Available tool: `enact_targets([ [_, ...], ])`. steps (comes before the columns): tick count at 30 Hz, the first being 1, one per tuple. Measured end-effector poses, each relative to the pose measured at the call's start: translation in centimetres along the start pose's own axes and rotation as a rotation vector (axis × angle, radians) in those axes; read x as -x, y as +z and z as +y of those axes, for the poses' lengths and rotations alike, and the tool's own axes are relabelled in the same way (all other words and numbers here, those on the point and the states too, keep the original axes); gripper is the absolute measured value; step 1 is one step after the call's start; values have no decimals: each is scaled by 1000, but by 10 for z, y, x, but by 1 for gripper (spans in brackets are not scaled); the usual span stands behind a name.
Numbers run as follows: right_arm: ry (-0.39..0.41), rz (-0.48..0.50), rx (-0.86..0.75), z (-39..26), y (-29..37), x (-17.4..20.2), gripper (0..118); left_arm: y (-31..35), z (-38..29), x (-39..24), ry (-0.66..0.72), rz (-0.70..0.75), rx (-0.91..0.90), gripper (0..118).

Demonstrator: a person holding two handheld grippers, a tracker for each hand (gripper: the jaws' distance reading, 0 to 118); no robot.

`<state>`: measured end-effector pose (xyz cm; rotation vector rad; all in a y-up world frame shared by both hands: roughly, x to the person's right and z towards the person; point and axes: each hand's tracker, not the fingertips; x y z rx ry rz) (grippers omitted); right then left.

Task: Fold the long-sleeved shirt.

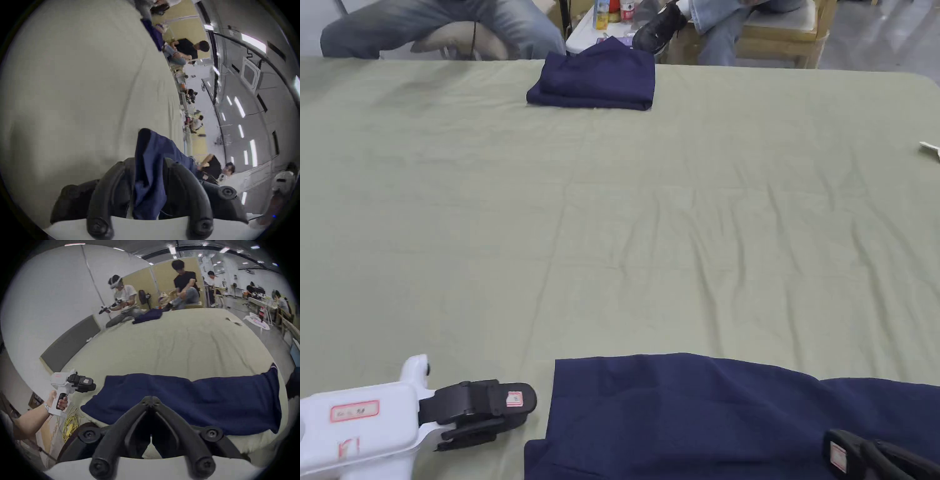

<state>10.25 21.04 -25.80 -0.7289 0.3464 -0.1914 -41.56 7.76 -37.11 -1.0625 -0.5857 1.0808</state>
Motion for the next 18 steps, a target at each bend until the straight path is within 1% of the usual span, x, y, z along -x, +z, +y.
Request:
enact_targets([
  [1,-3,-12,2,-1,1,-4,0,-14,0,1,16,6,62,35],
  [3,-7,-32,2,-1,2,-9,0,-45,-1,2,13,84,201,26],
  [4,-16,-36,4,0,1,-12,0,-59,-2,3,3,73,218,26],
  [5,-31,-33,6,0,1,-14,0,-57,-1,5,14,7,208,28],
  [6,-52,-20,4,-3,0,-18,0,-65,2,0,24,-20,204,28],
  [7,-62,-11,2,-3,0,-19,0,-73,3,-5,26,-2,173,28],
  [8,-68,-2,0,-3,0,-19,0,-67,0,8,19,3,167,28],
  [9,-69,3,1,-3,-1,-18,0,-70,1,7,5,5,171,29],
  [12,-58,19,8,-1,-2,-13,0,-79,2,1,0,7,165,30],
  [14,-36,29,7,-2,-2,-9,0,-68,2,5,11,12,166,32],
  [16,-13,20,9,-2,0,-8,0,-53,-5,-7,0,7,163,43],
  [18,-12,24,7,-3,4,-9,0,-36,-4,-13,-32,-2,141,68],
])
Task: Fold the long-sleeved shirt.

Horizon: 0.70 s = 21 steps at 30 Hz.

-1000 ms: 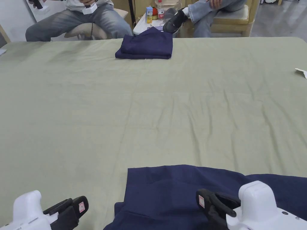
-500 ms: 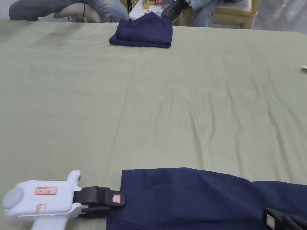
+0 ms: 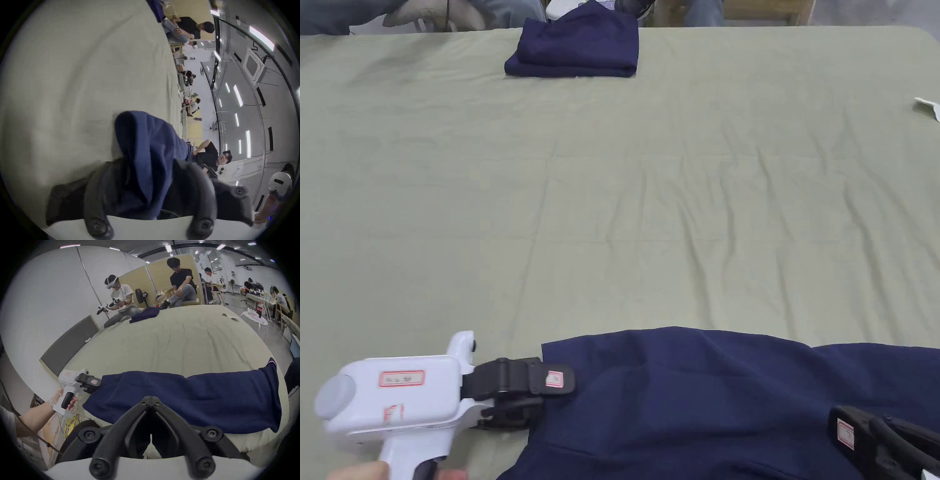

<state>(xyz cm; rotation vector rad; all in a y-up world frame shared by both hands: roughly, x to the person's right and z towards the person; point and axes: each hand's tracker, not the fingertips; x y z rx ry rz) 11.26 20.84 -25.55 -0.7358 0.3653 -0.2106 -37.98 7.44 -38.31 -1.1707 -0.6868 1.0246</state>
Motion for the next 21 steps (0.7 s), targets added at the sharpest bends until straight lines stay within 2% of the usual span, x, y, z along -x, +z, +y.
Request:
enact_targets([
  [2,-15,8,-4,-1,3,-4,0,20,-1,-7,-9,14,-5,85],
  [5,-24,-1,-1,-3,3,-9,0,45,-4,-16,-39,77,-40,86],
  [10,-43,6,-2,-5,1,-10,0,52,-3,-8,-26,12,-26,86],
  [12,-56,25,-1,-6,-1,-9,0,36,-1,-9,-11,54,-23,86],
  [13,-57,27,3,-6,-2,-8,0,24,-1,-11,-50,144,1,86],
  [14,-52,26,8,-5,-3,-6,0,14,-2,-8,-86,152,14,86],
  [16,-36,31,7,-5,-2,-5,0,-2,1,-13,-63,25,21,86],
  [21,-40,41,5,-4,-1,-4,0,-44,7,-22,-73,17,80,86],
])
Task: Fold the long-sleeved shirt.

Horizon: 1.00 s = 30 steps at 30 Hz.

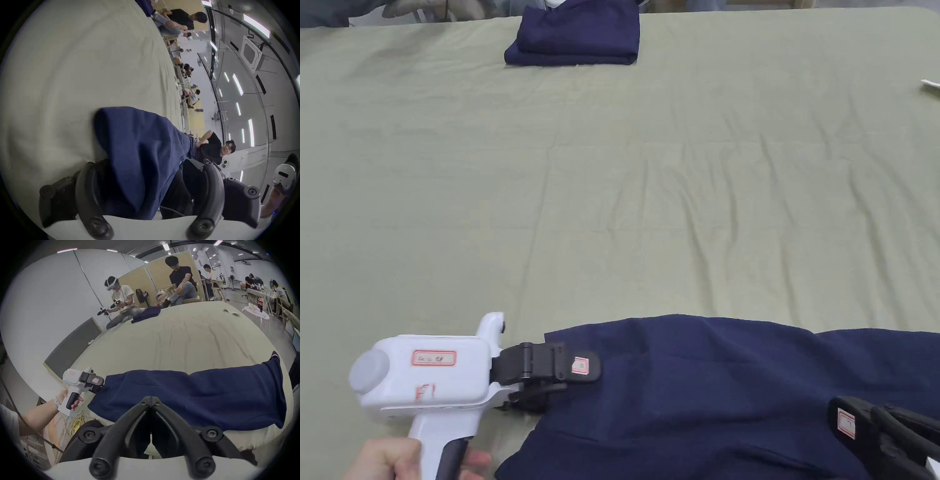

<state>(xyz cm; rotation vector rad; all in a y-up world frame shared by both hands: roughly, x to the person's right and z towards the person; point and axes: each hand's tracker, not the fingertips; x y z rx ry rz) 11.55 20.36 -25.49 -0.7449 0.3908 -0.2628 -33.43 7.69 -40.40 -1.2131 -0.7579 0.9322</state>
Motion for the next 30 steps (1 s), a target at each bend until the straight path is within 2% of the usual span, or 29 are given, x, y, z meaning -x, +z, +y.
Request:
enact_targets([
  [4,1,-7,2,0,2,-3,0,-13,11,8,17,-14,16,83],
  [5,-1,-10,0,0,4,-5,0,-14,11,9,21,19,11,67],
  [6,-5,-10,-2,-1,5,-7,0,-15,11,10,8,113,3,37],
  [7,-13,-10,-6,-2,6,-10,0,-25,10,16,-15,276,22,4],
  [8,-19,-10,-9,-3,7,-12,0,-22,7,30,44,221,3,4],
  [9,-25,-10,-10,-3,7,-14,0,-21,6,25,136,58,6,4],
  [11,-34,-18,-8,-4,7,-16,0,-19,3,17,10,156,5,4],
  [15,-26,-19,-18,-1,15,-16,0,-5,3,-20,-68,287,-28,3],
  [16,-23,-19,-27,0,18,-16,0,8,5,-24,-123,346,-52,3],
  [19,-34,-16,-53,4,26,-15,0,41,1,-33,-88,300,-100,3],
  [24,-45,-23,-75,3,35,-22,0,81,-6,-55,-138,458,-153,3],
  [25,-50,-23,-79,2,37,-23,0,89,-6,-57,-114,455,-133,3],
  [30,-56,-30,-90,-1,49,-27,0,139,2,-58,-87,637,-192,3],
])
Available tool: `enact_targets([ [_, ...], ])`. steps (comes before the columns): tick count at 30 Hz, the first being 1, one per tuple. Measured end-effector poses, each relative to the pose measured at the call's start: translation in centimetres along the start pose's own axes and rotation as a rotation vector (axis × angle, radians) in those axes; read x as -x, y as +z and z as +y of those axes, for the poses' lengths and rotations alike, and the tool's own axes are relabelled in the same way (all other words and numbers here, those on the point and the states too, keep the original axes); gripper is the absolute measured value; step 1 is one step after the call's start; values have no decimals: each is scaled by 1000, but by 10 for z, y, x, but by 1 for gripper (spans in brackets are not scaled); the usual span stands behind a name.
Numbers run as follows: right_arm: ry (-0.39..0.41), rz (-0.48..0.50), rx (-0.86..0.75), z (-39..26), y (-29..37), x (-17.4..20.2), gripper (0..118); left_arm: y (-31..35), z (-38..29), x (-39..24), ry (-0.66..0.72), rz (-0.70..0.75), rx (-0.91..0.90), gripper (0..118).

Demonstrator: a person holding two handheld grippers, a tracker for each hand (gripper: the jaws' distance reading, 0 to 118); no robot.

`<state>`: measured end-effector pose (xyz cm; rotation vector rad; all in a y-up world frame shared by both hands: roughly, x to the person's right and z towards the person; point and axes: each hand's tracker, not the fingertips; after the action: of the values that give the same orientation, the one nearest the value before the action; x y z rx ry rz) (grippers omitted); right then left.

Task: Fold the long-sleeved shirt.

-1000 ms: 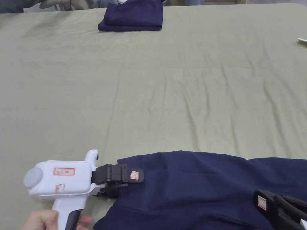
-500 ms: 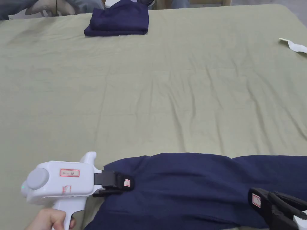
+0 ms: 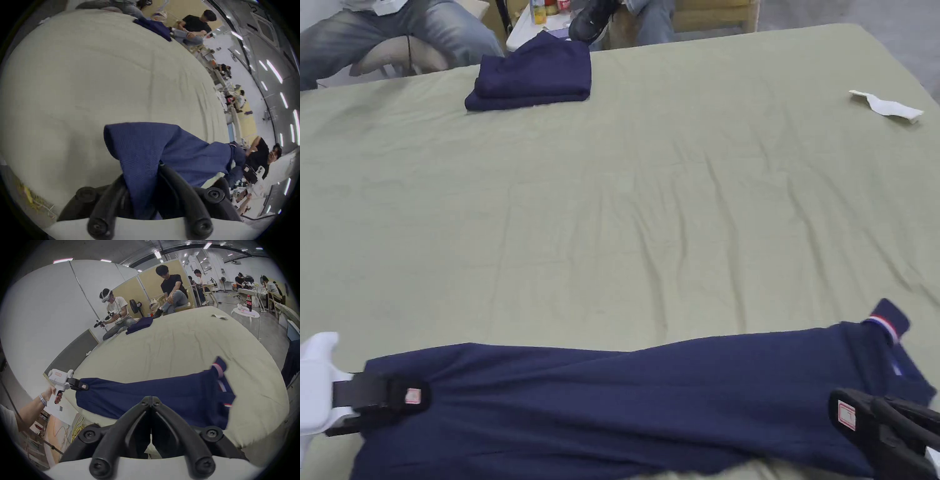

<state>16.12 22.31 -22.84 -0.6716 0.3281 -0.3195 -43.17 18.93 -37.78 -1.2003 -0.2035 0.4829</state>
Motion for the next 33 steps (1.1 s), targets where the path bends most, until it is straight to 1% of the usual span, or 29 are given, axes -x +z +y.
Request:
enact_targets([
  [1,-4,-3,-3,-1,3,-5,0,11,5,5,-27,90,-34,3],
  [3,-13,-6,-11,-2,9,-10,0,27,9,7,2,141,-44,3],
  [4,-18,-7,-16,-3,12,-13,0,32,9,8,35,141,-23,3],
  [5,-21,-9,-22,-4,15,-17,0,38,8,1,62,138,-15,3],
  [8,-31,-12,-42,-5,24,-25,0,49,-1,-52,-36,86,34,3],
  [10,-40,-13,-54,-6,29,-30,0,53,-6,-91,-69,58,50,3],
  [12,-53,-11,-67,-6,36,-37,0,47,-10,-129,-97,-19,71,3],
  [14,-72,-6,-88,-10,44,-48,0,31,-15,-172,-104,-116,109,3],
  [16,-86,-5,-100,-12,51,-57,0,8,-22,-209,-127,-173,161,3],
  [21,-95,-35,-126,-20,72,-79,0,-67,-43,-297,-186,-237,250,3],
  [24,-127,-65,-135,-25,84,-98,0,-109,-52,-340,-239,-263,285,3],
  [26,-147,-92,-143,-28,92,-108,0,-132,-53,-364,-233,-260,274,5],
  [27,-154,-95,-146,-30,95,-112,0,-141,-54,-375,-238,-254,270,8],
  [28,-165,-96,-149,-32,98,-117,0,-153,-50,-378,-241,-246,257,15],
  [29,-176,-100,-149,-33,99,-121,0,-156,-51,-383,-227,-234,216,34],
  [30,-181,-103,-150,-34,101,-123,0,-157,-51,-387,-234,-254,216,51],
  [31,-184,-109,-151,-34,102,-124,0,-154,-52,-389,-250,-301,218,59],
  [33,-185,-112,-157,-35,102,-124,0,-141,-58,-385,-218,-426,194,61],
])
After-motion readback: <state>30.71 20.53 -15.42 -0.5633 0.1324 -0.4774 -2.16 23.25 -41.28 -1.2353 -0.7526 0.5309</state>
